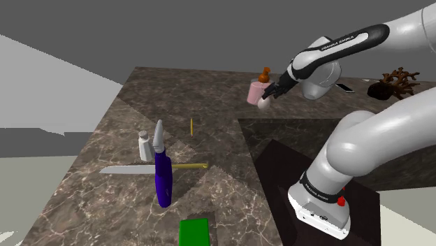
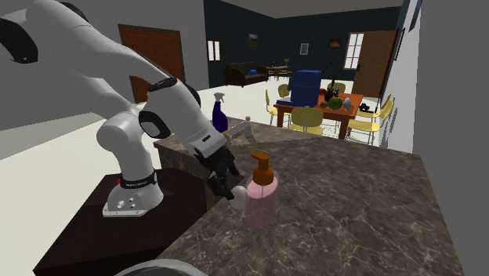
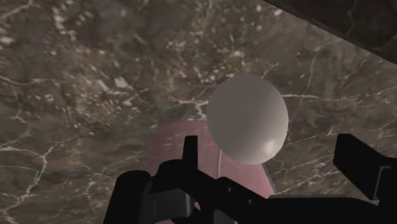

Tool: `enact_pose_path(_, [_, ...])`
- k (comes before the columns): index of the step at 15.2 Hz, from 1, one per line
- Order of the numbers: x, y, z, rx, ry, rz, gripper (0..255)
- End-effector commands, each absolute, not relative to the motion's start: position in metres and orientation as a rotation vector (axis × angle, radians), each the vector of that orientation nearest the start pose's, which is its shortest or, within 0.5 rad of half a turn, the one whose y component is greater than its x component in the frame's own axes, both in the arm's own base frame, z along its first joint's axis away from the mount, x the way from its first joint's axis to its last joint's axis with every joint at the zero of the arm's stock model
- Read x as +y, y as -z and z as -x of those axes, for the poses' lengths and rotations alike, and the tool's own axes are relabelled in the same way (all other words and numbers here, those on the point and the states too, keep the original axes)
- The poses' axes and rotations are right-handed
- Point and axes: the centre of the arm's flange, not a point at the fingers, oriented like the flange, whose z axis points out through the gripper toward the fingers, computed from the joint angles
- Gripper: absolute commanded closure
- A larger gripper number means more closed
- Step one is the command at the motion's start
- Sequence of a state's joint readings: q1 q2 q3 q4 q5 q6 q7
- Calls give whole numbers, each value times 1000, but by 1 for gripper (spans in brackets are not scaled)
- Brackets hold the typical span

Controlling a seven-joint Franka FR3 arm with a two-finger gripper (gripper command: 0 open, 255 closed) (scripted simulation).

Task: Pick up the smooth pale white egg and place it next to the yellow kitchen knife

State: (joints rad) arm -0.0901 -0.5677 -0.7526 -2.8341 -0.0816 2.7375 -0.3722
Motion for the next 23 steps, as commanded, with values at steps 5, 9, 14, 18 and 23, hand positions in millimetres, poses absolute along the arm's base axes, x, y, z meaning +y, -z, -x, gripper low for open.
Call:
enact_pose_path(5, [-269, -326, -285, 567, 714, 2915, 0])
enact_pose_path(9, [-269, -318, -289, 567, 714, 2915, 0])
enact_pose_path(14, [-269, -318, -289, 567, 713, 2915, 0])
enact_pose_path(18, [-269, -318, -289, 567, 713, 2915, 255])
enact_pose_path(23, [-269, -318, -289, 567, 713, 2915, 255])
